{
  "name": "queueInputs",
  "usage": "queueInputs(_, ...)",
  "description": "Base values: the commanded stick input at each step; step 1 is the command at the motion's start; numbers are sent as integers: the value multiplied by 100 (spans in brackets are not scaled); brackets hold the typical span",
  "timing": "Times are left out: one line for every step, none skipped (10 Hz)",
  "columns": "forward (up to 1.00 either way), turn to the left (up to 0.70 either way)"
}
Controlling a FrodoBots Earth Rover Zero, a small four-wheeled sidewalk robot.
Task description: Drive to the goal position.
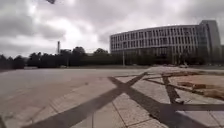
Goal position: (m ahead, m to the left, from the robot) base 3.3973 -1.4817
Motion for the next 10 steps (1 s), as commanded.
queueInputs(85, -15)
queueInputs(85, -5)
queueInputs(85, 0)
queueInputs(85, -21)
queueInputs(85, -11)
queueInputs(85, -5)
queueInputs(85, -23)
queueInputs(85, -14)
queueInputs(85, -3)
queueInputs(85, -21)
